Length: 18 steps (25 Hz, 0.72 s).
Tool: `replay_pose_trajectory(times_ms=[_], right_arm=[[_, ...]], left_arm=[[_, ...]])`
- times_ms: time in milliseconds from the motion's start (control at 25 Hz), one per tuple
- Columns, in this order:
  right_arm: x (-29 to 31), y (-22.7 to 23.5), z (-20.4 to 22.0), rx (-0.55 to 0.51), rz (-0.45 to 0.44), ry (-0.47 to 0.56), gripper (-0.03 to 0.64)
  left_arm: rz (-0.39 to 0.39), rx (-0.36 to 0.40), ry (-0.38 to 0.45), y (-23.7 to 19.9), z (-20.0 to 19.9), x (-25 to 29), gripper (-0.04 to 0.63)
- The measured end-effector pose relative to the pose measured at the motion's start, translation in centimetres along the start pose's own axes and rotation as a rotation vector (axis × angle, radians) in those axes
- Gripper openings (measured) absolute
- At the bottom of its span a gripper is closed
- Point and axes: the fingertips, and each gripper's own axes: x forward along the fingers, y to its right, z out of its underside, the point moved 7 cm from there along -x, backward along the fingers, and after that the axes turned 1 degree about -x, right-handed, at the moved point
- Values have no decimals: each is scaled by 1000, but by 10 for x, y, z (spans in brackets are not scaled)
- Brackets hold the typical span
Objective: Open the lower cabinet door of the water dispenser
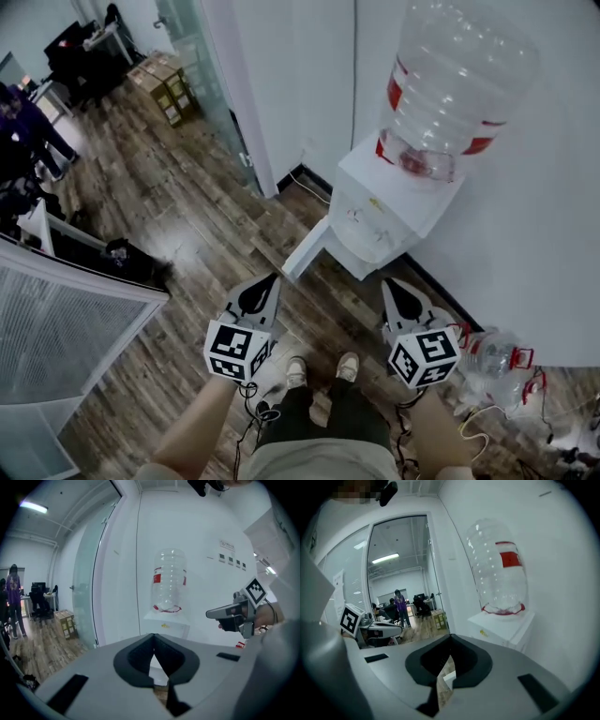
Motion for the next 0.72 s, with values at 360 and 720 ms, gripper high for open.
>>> replay_pose_trajectory(times_ms=[360,720], right_arm=[[-75,-30,-101,-120,-37,160,6],[-136,-55,-164,-200,-3,298,6]], left_arm=[[13,65,131,35,-99,-49,5],[5,167,310,64,-172,-103,6]])
